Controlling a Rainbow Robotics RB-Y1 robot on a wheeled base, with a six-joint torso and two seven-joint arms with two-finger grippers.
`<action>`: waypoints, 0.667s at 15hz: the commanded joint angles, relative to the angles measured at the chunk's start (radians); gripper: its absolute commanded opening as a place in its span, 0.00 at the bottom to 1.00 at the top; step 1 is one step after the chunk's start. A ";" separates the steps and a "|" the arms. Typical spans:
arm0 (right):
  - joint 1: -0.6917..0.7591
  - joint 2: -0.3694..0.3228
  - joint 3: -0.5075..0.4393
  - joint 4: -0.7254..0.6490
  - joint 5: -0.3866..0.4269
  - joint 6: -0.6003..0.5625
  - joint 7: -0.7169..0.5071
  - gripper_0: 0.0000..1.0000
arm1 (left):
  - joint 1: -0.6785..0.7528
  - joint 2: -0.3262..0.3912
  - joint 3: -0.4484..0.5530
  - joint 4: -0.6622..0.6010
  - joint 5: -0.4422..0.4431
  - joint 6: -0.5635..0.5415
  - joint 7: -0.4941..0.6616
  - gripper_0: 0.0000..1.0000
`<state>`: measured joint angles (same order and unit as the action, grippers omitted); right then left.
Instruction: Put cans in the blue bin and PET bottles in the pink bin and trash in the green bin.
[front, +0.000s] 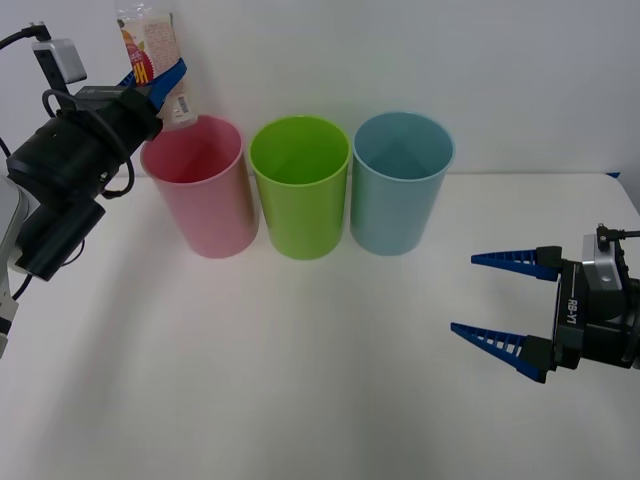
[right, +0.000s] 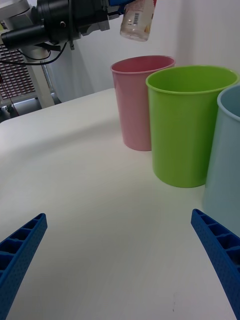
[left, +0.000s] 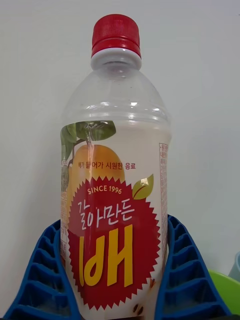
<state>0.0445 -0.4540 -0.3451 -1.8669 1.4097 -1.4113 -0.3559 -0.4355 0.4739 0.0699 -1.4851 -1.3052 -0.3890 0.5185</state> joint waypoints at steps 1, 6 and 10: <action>0.000 0.000 0.000 0.000 0.000 0.000 0.000 1.00 | 0.003 0.000 0.007 0.000 -0.017 0.007 -0.021 1.00; 0.000 0.000 0.000 0.000 0.000 0.000 0.000 1.00 | 0.003 0.000 0.007 -0.001 -0.031 0.016 -0.040 1.00; 0.000 0.000 0.000 0.000 0.000 0.000 0.000 1.00 | 0.006 0.000 0.007 0.000 -0.028 0.015 -0.040 1.00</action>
<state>0.0445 -0.4540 -0.3451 -1.8669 1.4097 -1.4113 -0.3559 -0.4307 0.4739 0.0766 -1.4853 -1.3338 -0.3729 0.4775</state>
